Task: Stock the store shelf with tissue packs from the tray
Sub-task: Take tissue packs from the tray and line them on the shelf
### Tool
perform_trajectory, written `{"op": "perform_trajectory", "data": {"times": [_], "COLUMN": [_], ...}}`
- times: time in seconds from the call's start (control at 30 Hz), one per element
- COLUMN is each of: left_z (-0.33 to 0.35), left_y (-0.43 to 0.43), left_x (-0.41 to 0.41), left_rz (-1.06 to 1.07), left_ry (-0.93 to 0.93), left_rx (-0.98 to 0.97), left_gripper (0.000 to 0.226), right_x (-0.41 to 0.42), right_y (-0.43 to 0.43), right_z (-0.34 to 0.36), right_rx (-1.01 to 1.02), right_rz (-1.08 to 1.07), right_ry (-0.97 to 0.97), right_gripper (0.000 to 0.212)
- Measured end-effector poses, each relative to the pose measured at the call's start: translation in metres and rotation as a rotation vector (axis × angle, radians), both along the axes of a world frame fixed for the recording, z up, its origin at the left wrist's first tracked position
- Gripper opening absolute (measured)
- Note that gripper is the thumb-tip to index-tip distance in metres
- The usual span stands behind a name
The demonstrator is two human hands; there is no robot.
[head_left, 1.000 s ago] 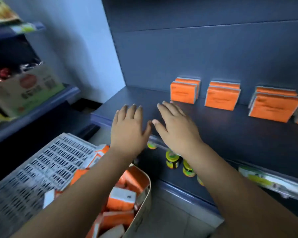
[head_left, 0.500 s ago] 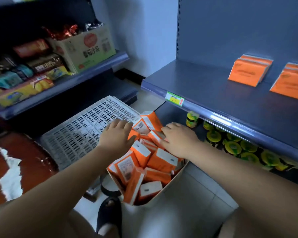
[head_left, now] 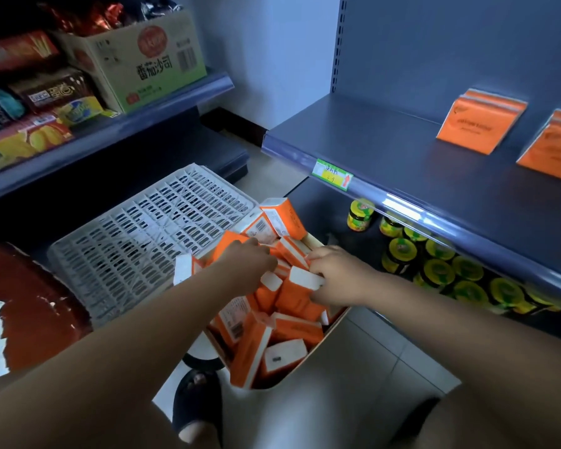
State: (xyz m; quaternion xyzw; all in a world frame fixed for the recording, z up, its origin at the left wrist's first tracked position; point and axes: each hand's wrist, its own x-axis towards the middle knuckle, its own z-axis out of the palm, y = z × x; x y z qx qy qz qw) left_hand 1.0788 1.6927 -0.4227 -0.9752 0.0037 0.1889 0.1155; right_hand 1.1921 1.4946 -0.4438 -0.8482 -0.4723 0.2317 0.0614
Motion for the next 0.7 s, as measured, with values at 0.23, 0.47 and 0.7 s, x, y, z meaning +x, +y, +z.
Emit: {"op": "perform_trajectory", "data": {"times": [0.23, 0.47, 0.7], "left_z": [0.024, 0.074, 0.095], "left_y": [0.027, 0.042, -0.006], "left_x": [0.011, 0.008, 0.035], "left_rz": [0.267, 0.652, 0.840], "left_ry": [-0.099, -0.346, -0.567], "left_rx": [-0.397, -0.955, -1.503], "left_gripper": [0.038, 0.019, 0.035], "right_x": [0.019, 0.047, 0.061], "right_y": [0.001, -0.023, -0.067], "right_z": [0.047, 0.083, 0.131], "right_rx": [0.357, 0.669, 0.999], "right_rz": [-0.459, -0.731, -0.802], "right_ry": [0.386, 0.794, 0.970], "right_gripper": [0.022, 0.030, 0.050]}}
